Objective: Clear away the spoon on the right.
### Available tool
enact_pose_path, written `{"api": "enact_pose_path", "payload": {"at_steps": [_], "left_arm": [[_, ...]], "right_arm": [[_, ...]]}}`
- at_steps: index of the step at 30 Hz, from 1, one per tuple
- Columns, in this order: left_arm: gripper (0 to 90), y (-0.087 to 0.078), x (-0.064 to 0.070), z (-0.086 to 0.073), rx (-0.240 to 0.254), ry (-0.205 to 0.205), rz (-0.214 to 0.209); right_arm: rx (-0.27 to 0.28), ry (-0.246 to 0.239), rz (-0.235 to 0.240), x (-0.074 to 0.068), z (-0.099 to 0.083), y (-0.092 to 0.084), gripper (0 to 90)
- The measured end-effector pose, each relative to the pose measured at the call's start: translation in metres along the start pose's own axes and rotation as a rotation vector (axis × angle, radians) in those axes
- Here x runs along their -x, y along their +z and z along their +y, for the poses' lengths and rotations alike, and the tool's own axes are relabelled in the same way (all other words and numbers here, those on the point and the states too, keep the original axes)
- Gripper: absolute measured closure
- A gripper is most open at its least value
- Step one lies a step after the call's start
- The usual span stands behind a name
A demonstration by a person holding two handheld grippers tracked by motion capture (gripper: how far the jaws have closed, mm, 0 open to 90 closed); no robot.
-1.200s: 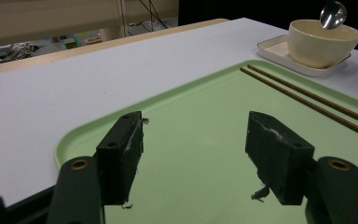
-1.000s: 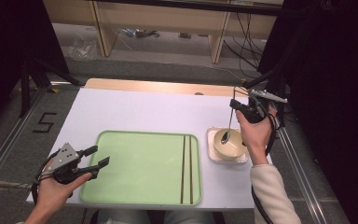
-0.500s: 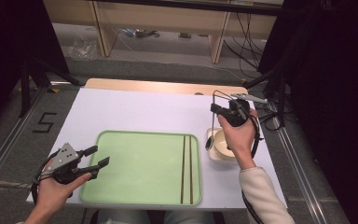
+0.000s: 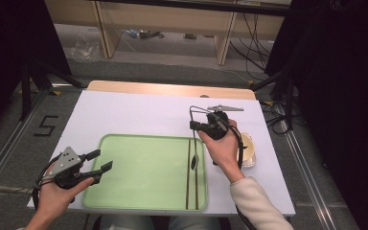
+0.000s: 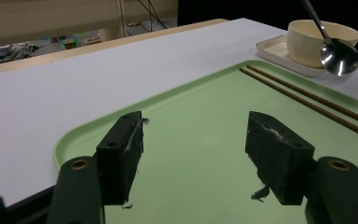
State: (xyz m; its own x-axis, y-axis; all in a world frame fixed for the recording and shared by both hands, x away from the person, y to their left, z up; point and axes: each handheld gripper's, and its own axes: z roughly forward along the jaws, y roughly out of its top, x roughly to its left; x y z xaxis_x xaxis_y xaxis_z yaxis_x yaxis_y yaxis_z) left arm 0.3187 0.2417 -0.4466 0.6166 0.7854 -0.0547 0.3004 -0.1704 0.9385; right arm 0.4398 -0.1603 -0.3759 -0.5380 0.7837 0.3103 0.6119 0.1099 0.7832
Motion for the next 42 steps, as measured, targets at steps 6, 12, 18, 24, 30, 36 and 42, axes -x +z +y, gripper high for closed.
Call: {"api": "enact_pose_path", "payload": {"at_steps": [6, 12, 18, 24, 30, 36, 42], "left_arm": [[36.8, 0.0, 0.0, 0.0, -0.001, 0.001, -0.001], [36.8, 0.0, 0.0, 0.0, 0.002, 0.0, -0.003], [36.8, 0.0, -0.001, 0.0, 0.005, -0.001, -0.007], [36.8, 0.0, 0.0, 0.0, 0.001, -0.001, -0.004], [36.8, 0.0, 0.0, 0.0, 0.001, -0.007, -0.005], [36.8, 0.0, 0.0, 0.0, -0.001, -0.005, -0.006], [36.8, 0.0, -0.001, 0.0, -0.001, -0.005, -0.005]], "right_arm": [[-0.052, 0.014, 0.029, -0.012, -0.007, 0.009, 90.0], [-0.111, -0.005, 0.072, -0.021, -0.017, 0.022, 90.0], [-0.154, -0.005, 0.09, -0.031, -0.024, 0.031, 90.0], [-0.191, -0.002, 0.101, -0.036, -0.033, 0.04, 90.0], [-0.222, 0.006, 0.1, -0.039, -0.039, 0.046, 90.0], [-0.235, 0.026, 0.089, -0.04, -0.045, 0.052, 90.0], [-0.255, 0.034, 0.101, -0.04, -0.049, 0.058, 90.0]]}}
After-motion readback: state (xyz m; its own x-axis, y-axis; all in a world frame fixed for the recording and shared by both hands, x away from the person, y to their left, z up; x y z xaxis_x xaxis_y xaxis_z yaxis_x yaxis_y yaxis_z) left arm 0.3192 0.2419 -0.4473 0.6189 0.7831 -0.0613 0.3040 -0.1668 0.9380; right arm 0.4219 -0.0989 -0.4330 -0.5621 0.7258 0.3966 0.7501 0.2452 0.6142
